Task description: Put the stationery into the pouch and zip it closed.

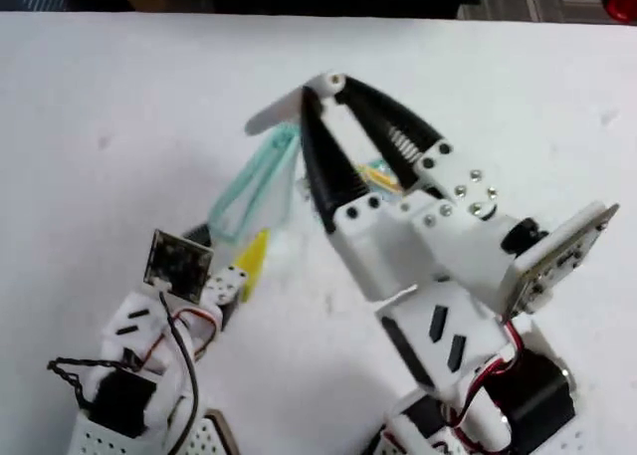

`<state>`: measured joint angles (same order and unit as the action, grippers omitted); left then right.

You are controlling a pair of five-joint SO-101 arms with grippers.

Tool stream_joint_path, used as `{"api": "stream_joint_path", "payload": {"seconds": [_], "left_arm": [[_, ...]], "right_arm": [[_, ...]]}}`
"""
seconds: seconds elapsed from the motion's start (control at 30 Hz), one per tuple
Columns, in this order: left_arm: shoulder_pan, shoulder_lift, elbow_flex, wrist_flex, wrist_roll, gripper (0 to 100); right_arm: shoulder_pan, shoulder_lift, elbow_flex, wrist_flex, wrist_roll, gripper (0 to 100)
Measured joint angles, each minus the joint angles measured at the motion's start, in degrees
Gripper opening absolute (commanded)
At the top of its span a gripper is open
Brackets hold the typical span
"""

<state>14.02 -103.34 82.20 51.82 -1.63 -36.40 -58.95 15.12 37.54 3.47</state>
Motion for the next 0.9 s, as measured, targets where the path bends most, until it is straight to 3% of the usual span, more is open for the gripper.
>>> {"api": "stream_joint_path", "payload": {"seconds": [0.4, 0.7, 0.9], "left_arm": [[0.0, 0.0, 0.0, 0.0, 0.0, 20], [0.0, 0.0, 0.0, 0.0, 0.0, 20], [0.0, 0.0, 0.0, 0.0, 0.0, 20]], "right_arm": [[-3.43, -2.9, 0.0, 7.47, 0.18, 1.5], [-4.13, 5.8, 0.0, 14.51, 0.18, 1.6], [-7.91, 8.0, -0.44, 18.9, 0.18, 25.7]]}}
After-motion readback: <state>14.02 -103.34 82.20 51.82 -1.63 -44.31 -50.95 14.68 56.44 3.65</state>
